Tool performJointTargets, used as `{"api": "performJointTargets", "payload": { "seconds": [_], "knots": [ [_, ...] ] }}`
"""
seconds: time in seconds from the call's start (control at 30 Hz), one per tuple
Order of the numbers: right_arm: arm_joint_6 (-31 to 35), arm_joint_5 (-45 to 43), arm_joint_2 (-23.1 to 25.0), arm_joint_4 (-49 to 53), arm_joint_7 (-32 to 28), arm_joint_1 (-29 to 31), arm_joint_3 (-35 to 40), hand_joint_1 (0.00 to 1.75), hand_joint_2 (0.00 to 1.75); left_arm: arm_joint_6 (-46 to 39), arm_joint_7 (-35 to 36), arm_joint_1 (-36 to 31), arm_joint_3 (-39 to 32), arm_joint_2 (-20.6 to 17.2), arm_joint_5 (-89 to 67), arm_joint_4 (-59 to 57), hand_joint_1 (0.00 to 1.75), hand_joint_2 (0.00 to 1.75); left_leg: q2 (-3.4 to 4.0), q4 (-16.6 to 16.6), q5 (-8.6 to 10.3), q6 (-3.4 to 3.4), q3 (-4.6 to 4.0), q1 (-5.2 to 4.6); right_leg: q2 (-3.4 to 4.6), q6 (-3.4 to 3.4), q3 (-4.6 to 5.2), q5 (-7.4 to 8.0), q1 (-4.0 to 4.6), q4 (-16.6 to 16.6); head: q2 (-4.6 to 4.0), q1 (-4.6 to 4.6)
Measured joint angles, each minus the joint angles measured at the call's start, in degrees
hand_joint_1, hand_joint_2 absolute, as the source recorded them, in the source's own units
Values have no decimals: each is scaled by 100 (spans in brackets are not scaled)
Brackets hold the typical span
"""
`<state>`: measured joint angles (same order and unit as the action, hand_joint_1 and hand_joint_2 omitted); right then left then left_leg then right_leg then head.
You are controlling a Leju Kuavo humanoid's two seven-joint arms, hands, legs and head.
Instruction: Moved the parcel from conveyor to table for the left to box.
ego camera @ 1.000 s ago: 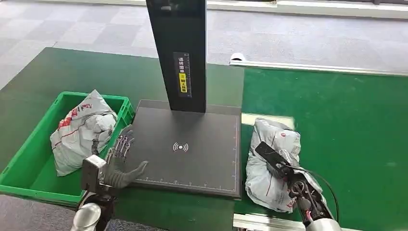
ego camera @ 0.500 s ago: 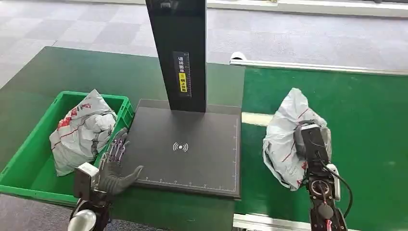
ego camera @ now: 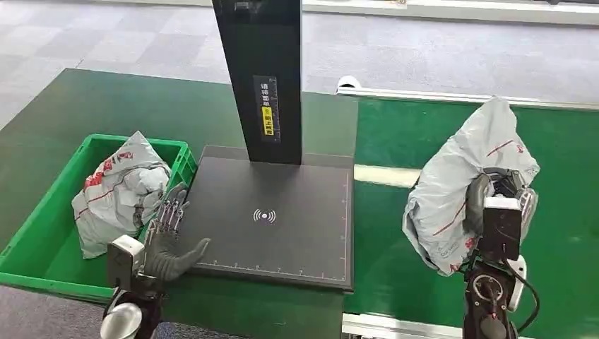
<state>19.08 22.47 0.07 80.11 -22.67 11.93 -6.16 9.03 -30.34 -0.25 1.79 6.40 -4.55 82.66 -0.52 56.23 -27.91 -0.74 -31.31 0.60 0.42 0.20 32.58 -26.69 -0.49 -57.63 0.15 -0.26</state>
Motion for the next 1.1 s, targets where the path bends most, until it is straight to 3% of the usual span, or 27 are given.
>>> {"api": "performJointTargets", "payload": {
  "seconds": [0.17,0.33,0.53,0.6,0.8,1.1],
  "knots": [
    [136,348,43,329,-400,-92,81,175,175,-224,-195,-12,-2,20,85,9,0,175,3,-1,0,0,-5,0,1,0,0,0,0,0,-2,0],
    [-245,1212,96,330,-487,-10,893,175,175,-665,-470,-69,-59,33,236,177,0,175,5,-6,0,-1,-11,2,2,-1,-2,0,3,-2,-2,-2],
    [-2049,1768,87,-761,-304,888,2712,175,175,-754,-623,-70,-101,31,420,293,0,175,7,-5,12,-5,-2,7,2,-4,-2,3,8,-4,0,0],
    [-2304,1784,107,-1190,-304,1173,3210,175,175,-789,-636,-67,-103,28,431,293,0,175,-8,-4,14,-4,-5,8,-11,-4,-3,2,8,-4,0,0],
    [-2339,1746,131,-2065,-306,1606,4074,175,175,-809,-640,-63,-133,20,435,293,0,175,-9,-2,13,-3,-13,5,-14,-3,1,2,6,-3,0,0],
    [-2332,1731,127,-2461,-306,1793,4374,175,175,-809,-645,-58,-164,0,437,293,0,175,-10,-2,12,-3,-11,5,-14,-3,3,2,6,-3,-2,0]
  ]
}}
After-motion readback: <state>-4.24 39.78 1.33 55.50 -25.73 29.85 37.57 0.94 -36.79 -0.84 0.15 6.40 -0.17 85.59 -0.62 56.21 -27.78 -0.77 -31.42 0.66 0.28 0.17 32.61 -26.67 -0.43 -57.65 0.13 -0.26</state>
